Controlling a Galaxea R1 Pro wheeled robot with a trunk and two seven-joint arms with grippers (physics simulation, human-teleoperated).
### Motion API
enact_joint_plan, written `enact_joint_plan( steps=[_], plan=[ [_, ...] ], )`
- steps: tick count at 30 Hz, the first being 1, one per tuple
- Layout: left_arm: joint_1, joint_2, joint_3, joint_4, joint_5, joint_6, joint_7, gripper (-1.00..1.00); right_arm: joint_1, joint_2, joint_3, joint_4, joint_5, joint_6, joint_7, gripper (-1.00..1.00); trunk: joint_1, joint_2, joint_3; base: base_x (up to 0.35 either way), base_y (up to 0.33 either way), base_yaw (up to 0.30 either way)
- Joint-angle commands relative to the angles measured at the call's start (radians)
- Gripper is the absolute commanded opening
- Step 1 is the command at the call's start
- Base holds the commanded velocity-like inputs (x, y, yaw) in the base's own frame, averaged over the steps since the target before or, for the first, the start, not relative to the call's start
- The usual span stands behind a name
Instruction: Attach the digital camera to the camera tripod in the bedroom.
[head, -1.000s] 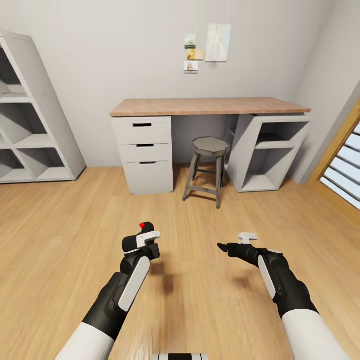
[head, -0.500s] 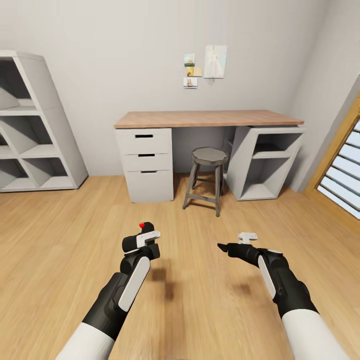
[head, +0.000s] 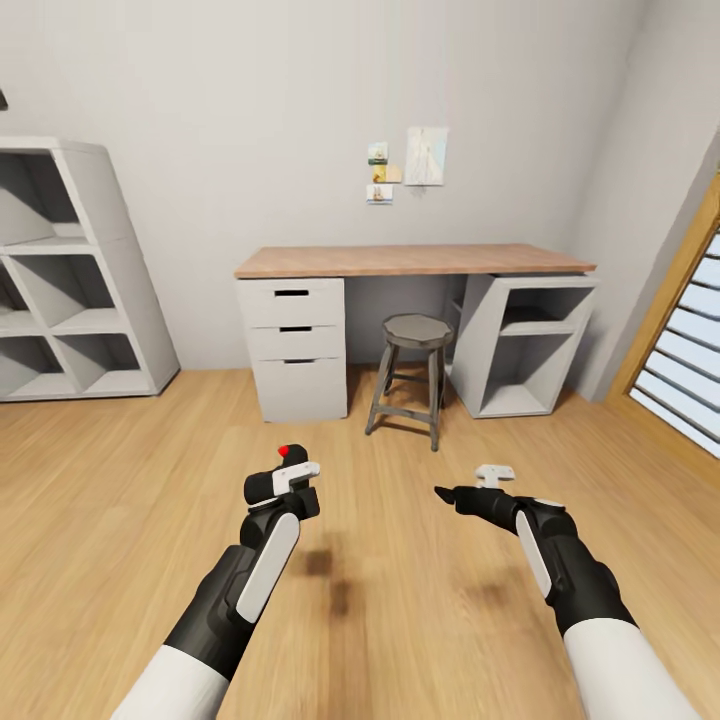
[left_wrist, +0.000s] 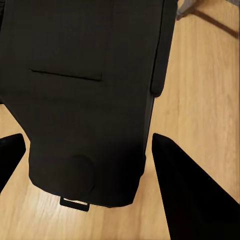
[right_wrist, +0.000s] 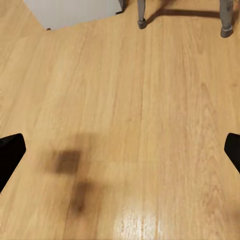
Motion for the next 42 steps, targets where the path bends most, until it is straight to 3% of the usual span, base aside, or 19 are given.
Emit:
enact_joint_plan(
  steps=[1,32,42],
  plan=[
    [-0.001,0.000,-0.001,-0.001,0.009,0.002,0.008,-1.00,-0.001,0.001,-0.002,-0.001,0.000,0.006,0.004,1.00,-0.001,0.000,0.003,0.000,0.000,0.000],
    [-0.001,0.001,0.019,0.036,0.007,0.000,0.006,-1.00,-0.001,0.000,-0.001,-0.010,-0.001,0.007,0.011,1.00,-0.015,0.007,0.123,0.000,0.000,0.000],
    [-0.001,0.001,0.022,0.034,0.007,-0.001,0.007,-1.00,-0.001,0.000,-0.001,-0.010,-0.001,0.007,0.011,1.00,-0.053,0.077,0.154,0.000,0.000,0.000]
  ],
)
